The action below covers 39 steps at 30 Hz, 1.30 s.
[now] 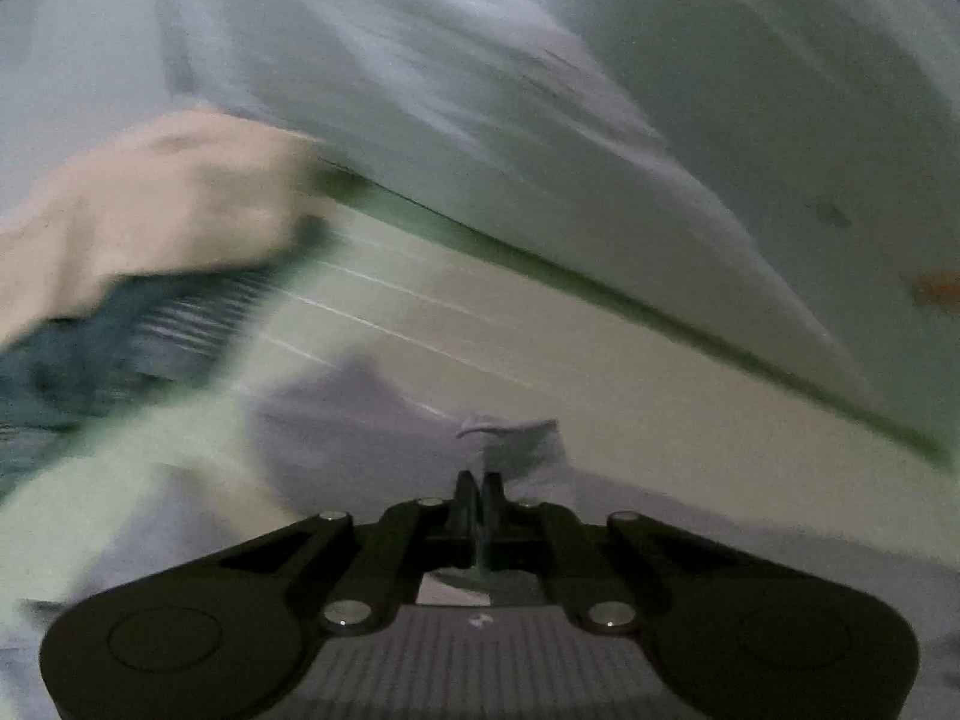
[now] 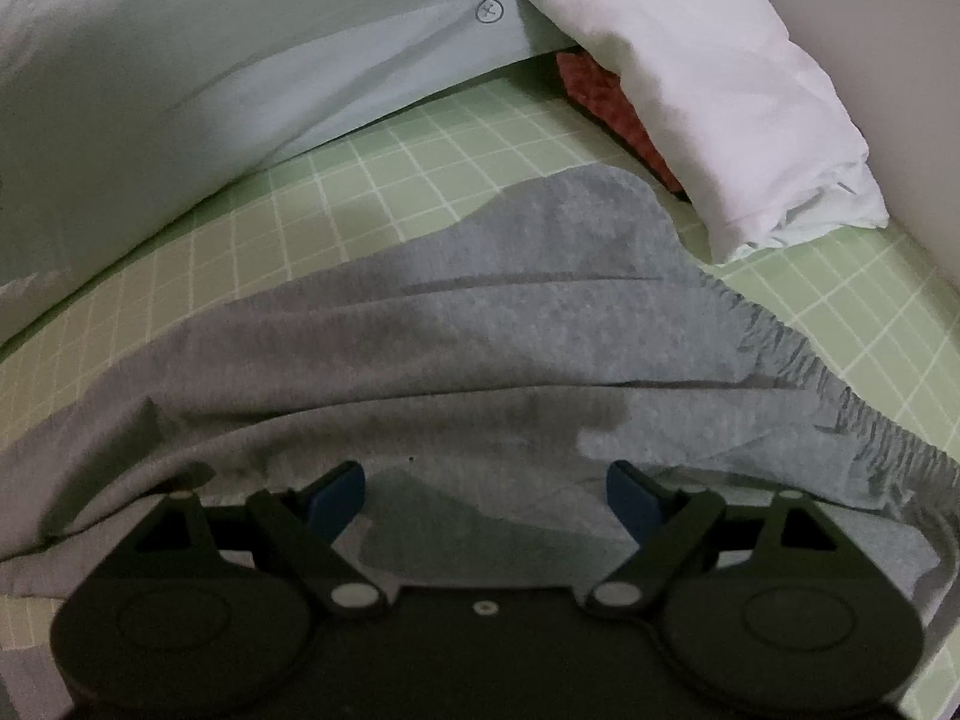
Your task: Fold clothes
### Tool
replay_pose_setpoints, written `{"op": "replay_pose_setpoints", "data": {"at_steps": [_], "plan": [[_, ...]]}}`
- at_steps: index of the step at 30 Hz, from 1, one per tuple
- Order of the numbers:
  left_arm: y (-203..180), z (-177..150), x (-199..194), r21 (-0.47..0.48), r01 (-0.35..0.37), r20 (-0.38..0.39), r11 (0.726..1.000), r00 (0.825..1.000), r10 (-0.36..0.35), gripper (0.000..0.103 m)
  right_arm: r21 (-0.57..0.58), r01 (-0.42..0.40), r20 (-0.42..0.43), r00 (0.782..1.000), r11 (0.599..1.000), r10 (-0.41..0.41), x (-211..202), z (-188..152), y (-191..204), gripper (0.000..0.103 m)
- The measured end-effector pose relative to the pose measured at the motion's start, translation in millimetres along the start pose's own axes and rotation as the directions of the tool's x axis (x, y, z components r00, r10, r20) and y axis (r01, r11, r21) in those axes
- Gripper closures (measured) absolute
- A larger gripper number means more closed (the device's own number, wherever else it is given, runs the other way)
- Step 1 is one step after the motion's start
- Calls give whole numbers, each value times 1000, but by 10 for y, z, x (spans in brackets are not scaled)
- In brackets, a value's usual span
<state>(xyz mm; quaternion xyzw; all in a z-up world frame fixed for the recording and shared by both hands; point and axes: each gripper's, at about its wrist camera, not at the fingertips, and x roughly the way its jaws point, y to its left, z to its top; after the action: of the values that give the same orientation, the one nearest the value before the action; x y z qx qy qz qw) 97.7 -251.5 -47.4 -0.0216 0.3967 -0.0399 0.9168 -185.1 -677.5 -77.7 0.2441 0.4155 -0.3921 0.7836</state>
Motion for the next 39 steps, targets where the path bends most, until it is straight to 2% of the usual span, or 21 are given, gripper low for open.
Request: {"op": "replay_pose_setpoints", "data": {"at_steps": [3, 6, 9, 11, 12, 13, 15, 19, 21, 24, 26, 31, 34, 39], "plan": [[483, 94, -145, -104, -116, 34, 988, 992, 120, 101, -6, -8, -2, 1000, 1000, 8, 12, -6, 15, 15], [939, 114, -237, -199, -237, 20, 951, 969, 245, 101, -14, -16, -5, 1000, 1000, 16, 23, -13, 43, 15], [1204, 88, -249, -278, -306, -31, 910, 950, 310, 99, -29, -16, -4, 1000, 999, 16, 32, 2, 74, 15], [1240, 94, -270, -287, -332, -41, 899, 941, 335, 88, -41, -14, 2, 1000, 999, 15, 34, 23, 92, 15], [1236, 102, -280, -287, -338, -41, 896, 939, 341, 70, -44, -15, 7, 1000, 999, 15, 35, 49, 95, 15], [1192, 116, -292, -280, -330, -30, 901, 942, 335, 56, -43, -17, 13, 1000, 999, 17, 38, 82, 94, 15], [1071, 147, -317, -257, -300, 4, 919, 950, 312, 46, -39, -19, 24, 1000, 999, 20, 53, 172, 87, 15], [707, 256, -246, -143, -227, 56, 963, 970, 237, 29, -39, -2, 68, 998, 999, 4, 116, 454, 117, 15], [528, 294, -140, -91, -188, 49, 978, 980, 193, 27, -18, 2, 82, 997, 1000, -1, 191, 614, 135, 15], [290, 349, 97, -44, -134, -1, 990, 991, 134, 27, 43, 7, 85, 996, 999, -11, 330, 818, 140, 15], [197, 377, 262, -41, -129, -27, 991, 991, 128, 26, 103, 19, 72, 997, 994, -27, 450, 926, 130, 15], [47, 433, 611, -46, -112, -83, 993, 991, 108, 26, 216, 117, 24, 992, 969, -125, 760, 1070, 109, 15], [21, 419, 794, -25, -146, -109, 989, 984, 143, 26, 243, 159, -7, 987, 957, -162, 900, 1104, 124, 15], [215, 449, 1047, -72, -220, -162, 973, 965, 206, 29, 271, 215, -36, 976, 938, -214, 1023, 1088, 98, 19]]}}
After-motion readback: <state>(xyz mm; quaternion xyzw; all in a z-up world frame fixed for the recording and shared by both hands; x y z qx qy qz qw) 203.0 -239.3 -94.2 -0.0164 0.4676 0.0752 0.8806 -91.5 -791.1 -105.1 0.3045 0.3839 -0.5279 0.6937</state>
